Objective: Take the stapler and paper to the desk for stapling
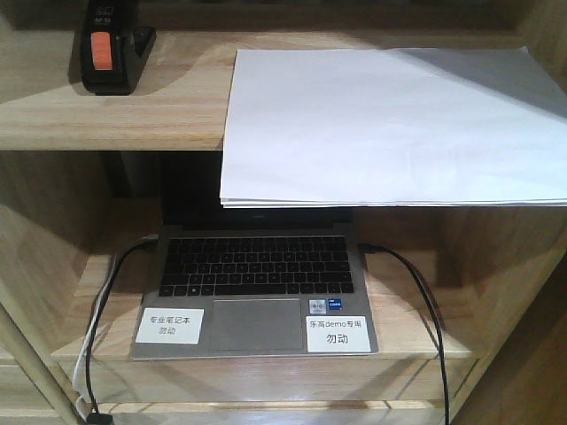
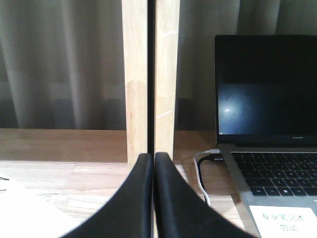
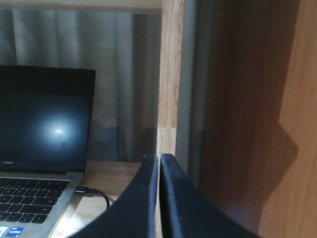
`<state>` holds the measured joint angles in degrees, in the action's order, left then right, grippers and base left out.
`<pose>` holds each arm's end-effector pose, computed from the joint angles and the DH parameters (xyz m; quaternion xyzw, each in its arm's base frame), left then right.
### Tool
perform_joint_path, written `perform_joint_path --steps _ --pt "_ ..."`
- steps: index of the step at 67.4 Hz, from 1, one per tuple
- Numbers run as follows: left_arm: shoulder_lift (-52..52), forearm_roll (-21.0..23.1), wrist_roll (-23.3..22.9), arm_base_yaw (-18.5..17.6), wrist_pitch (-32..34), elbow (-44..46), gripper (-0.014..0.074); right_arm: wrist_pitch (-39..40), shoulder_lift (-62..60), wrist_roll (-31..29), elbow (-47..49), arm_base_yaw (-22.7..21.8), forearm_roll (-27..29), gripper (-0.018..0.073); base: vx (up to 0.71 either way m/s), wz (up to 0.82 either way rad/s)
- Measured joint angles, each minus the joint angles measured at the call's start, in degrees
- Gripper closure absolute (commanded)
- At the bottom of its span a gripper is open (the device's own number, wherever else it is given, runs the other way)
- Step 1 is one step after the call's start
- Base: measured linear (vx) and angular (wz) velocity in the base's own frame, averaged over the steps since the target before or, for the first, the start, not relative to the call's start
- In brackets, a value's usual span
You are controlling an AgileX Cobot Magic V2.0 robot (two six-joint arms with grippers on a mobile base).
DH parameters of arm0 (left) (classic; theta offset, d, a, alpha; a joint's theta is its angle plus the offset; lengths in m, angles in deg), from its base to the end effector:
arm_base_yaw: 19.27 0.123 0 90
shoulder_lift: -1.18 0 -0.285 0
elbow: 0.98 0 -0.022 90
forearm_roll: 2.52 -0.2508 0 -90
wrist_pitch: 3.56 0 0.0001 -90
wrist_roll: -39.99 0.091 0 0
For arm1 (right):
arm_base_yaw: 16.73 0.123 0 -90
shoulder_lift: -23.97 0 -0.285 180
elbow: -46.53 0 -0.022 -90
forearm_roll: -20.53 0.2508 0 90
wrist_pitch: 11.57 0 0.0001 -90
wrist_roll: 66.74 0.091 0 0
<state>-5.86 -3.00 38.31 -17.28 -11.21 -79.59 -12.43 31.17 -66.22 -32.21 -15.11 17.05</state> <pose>0.0564 0.0021 0.1936 -0.0207 0.7269 0.0051 0.6864 0.0567 0.0015 0.2034 -0.0271 0.6865 -0.0088 0.7265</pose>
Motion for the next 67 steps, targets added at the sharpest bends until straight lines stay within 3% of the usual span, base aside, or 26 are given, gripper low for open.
perform_joint_path --steps 67 --pt "0.0 0.0 0.0 0.0 0.0 0.0 0.0603 0.0 0.0 0.0 0.0 0.0 0.0 0.0569 0.0 0.0"
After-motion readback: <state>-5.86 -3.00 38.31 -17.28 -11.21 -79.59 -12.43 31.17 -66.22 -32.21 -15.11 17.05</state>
